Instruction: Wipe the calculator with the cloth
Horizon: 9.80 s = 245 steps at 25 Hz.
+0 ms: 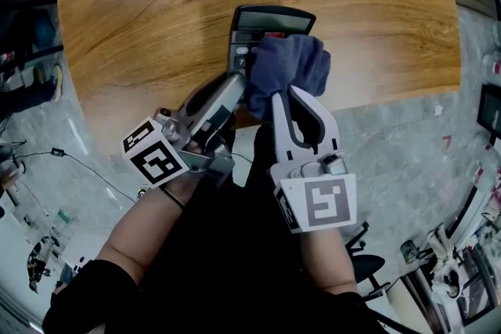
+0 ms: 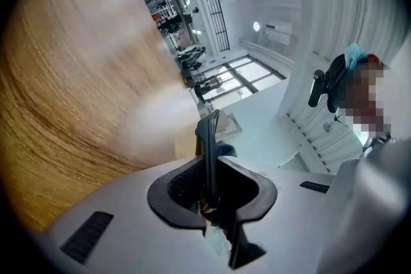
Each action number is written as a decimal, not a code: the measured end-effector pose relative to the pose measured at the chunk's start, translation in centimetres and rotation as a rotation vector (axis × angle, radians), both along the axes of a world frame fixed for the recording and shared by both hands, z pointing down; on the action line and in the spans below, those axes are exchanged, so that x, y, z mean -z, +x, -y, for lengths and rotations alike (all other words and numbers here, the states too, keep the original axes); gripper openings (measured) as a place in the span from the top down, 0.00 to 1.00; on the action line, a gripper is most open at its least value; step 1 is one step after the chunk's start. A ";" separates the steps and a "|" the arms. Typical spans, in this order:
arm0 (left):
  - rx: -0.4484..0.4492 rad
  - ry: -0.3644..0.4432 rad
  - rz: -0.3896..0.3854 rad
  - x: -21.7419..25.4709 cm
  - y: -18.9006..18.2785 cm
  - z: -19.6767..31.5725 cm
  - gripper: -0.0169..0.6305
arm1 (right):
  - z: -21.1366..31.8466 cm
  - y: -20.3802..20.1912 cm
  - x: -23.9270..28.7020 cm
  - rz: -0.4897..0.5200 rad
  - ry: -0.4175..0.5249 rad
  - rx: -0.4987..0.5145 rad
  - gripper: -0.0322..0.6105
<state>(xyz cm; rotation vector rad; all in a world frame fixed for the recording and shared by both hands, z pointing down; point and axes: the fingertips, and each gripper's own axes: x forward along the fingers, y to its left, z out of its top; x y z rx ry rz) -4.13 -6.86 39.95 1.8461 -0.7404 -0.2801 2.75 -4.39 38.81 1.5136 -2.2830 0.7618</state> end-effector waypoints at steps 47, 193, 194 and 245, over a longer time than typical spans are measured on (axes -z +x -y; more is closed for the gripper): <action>0.037 -0.109 -0.311 4.7 -0.2 -0.9 0.87 | -1.1 -3.0 -0.3 -0.049 0.224 0.060 0.89; 0.051 -0.239 -0.292 1.3 -1.0 1.3 0.87 | 0.4 11.1 4.1 -0.265 0.452 -0.219 0.89; 0.046 -0.252 -0.283 0.5 -1.0 1.0 0.87 | 0.8 11.4 3.5 -0.272 0.426 -0.231 0.89; 0.062 0.661 0.617 21.5 -0.7 -4.6 0.96 | -4.4 0.4 21.5 -0.187 0.453 -0.020 0.92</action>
